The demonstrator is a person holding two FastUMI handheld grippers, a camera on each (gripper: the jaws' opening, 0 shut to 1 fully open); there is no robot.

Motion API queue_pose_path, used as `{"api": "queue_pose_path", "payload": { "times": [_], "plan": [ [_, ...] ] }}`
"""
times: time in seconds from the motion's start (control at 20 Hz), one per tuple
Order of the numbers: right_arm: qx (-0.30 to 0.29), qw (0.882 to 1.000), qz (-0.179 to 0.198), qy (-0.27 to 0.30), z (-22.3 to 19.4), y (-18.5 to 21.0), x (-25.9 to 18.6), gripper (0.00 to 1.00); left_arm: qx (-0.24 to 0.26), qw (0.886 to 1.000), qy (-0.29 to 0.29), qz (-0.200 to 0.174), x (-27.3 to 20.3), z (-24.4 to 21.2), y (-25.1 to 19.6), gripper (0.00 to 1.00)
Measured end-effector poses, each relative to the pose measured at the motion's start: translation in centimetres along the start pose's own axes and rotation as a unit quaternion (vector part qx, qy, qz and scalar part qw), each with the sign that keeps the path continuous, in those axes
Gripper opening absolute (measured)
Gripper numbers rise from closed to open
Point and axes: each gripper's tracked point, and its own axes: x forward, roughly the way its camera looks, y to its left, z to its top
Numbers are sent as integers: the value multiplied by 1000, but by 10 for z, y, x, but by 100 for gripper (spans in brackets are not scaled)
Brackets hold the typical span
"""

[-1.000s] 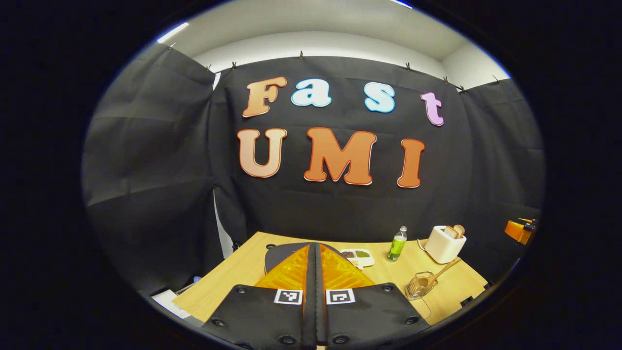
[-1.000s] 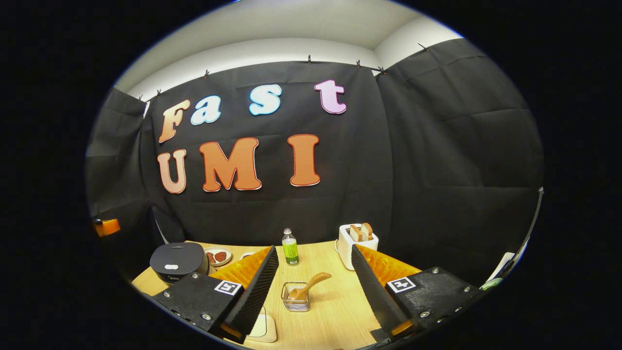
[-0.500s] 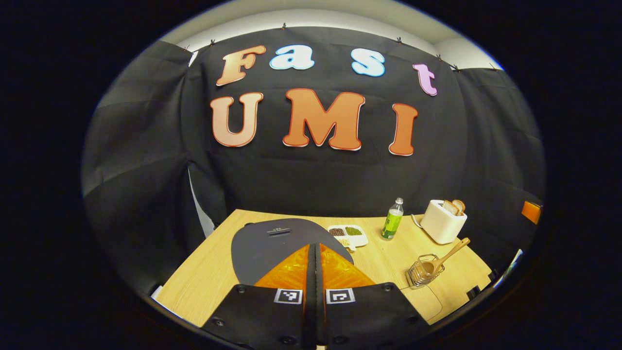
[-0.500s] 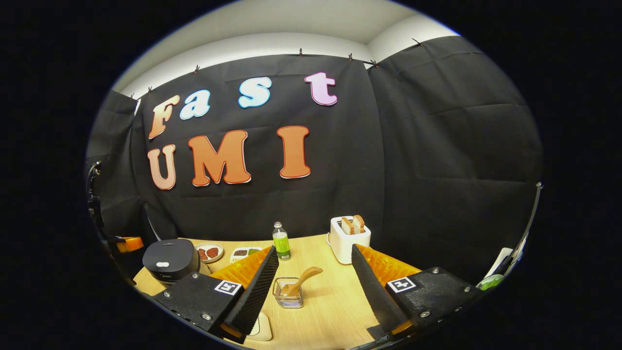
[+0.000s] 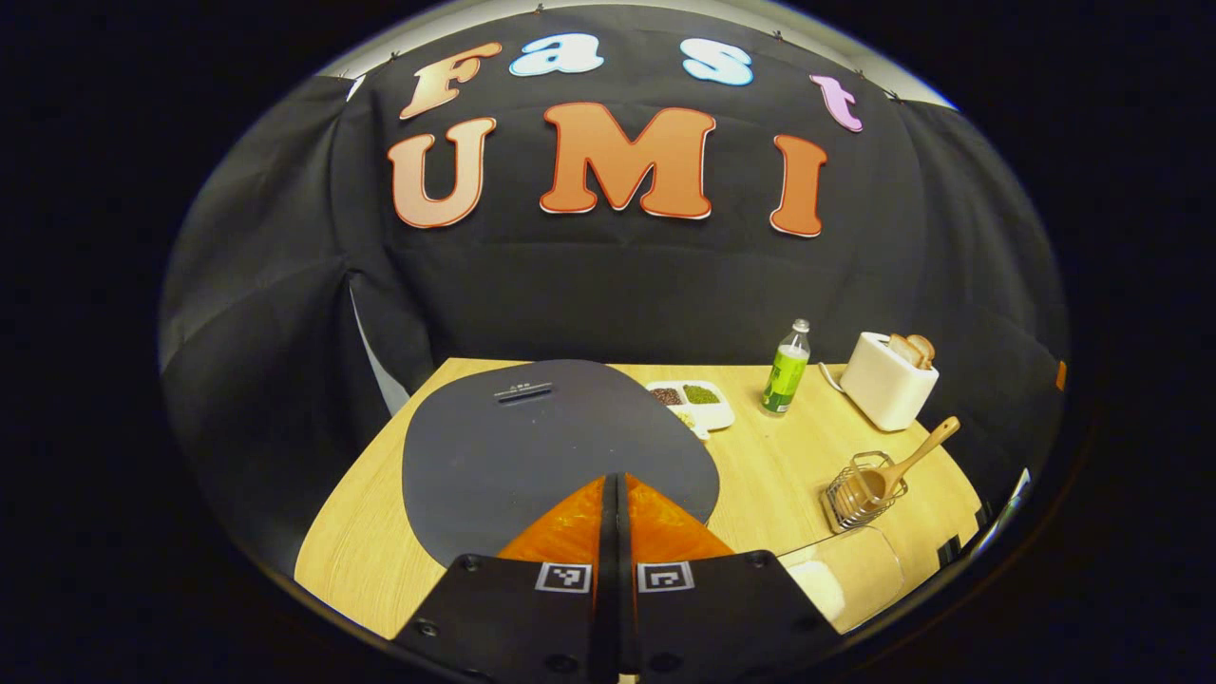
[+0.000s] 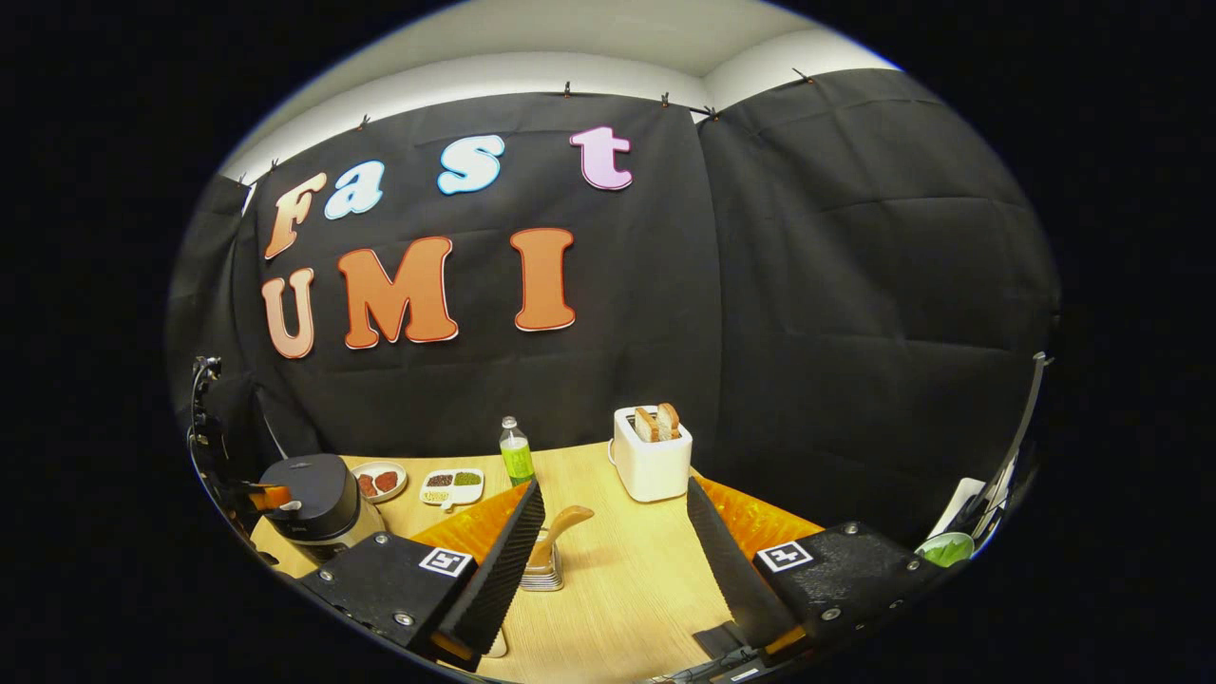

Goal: Close the left gripper, press the button to open the rice cooker; take a wooden spoon from the chopstick holder with the right hand, scoop a spoonful of rice and pour it into the rice cooker, then put the wooden spoon back into the chopstick holder.

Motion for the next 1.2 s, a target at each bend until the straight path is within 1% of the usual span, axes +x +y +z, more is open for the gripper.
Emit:
{"api": "queue_pose_path", "payload": {
  "times": [0.1, 0.15, 0.2, 0.25, 0.3, 0.35, 0.4, 0.45, 0.5, 0.55, 0.6, 0.65, 0.7, 0.75, 0.8, 0.9, 0.95, 1.05, 1.2],
  "plan": [
    [3, 1000, -2, 4, -3, -1, 2, 94, -9, 1000, 25, 0, 0, -14, 1, 4],
    [5, 1000, -1, 4, -2, 0, 3, 94, -11, 1000, 15, -1, -1, -10, -1, 4],
    [6, 1000, 0, 5, -4, 0, 4, 94, -10, 1000, 19, 1, 0, -10, -1, 0],
    [6, 1000, 1, 6, -5, 1, 5, 94, -8, 1000, 30, 4, 0, -18, 0, 4],
    [5, 1000, 2, 7, -4, 3, 8, 93, -4, 1000, 27, 8, 0, -17, 1, 4],
    [3, 1000, 4, 9, -6, 3, 8, 93, -5, 999, 38, 10, 1, -23, 1, 0],
    [2, 1000, 7, 11, -8, 4, 7, 94, -10, 999, 33, 7, 1, -21, 2, 4],
    [1, 1000, 8, 13, -9, 3, 7, 93, -18, 999, 28, 4, -1, -18, 1, 5],
    [1, 1000, 9, 13, -9, 3, 7, 94, -25, 999, 27, 1, -2, -20, 0, 4],
    [2, 1000, 10, 13, -8, 2, 6, 94, -24, 1000, 17, 0, -2, -18, 1, 0],
    [5, 1000, 11, 13, -8, 1, 5, 94, -19, 1000, 9, 0, -2, -13, 2, 5],
    [8, 1000, 12, 10, -7, 0, 4, 99, -16, 1000, 9, 3, -6, -8, 2, 0],
    [10, 1000, 11, 6, -4, -3, 2, 99, -18, 1000, 12, 7, -14, -3, 3, 4],
    [9, 1000, 10, 2, -2, -5, 1, 94, -14, 1000, -17, 11, -22, 17, 4, 0],
    [9, 1000, 9, -1, 0, -7, 2, 94, -10, 998, -53, 16, -31, 46, 7, 4],
    [13, 1000, 11, -5, 2, -8, 2, 94, -2, 993, -117, 20, -59, 103, 11, 4],
    [16, 1000, 14, -6, 3, -7, 1, 94, -7, 991, -133, 16, -75, 120, 6, 4],
    [20, 1000, 19, -9, 4, -7, 1, 94, -19, 987, -156, 14, -93, 140, 7, 4],
    [19, 999, 29, -10, 3, -4, 3, 94, -26, 985, -171, 20, -115, 151, 11, 4]
  ]
}}
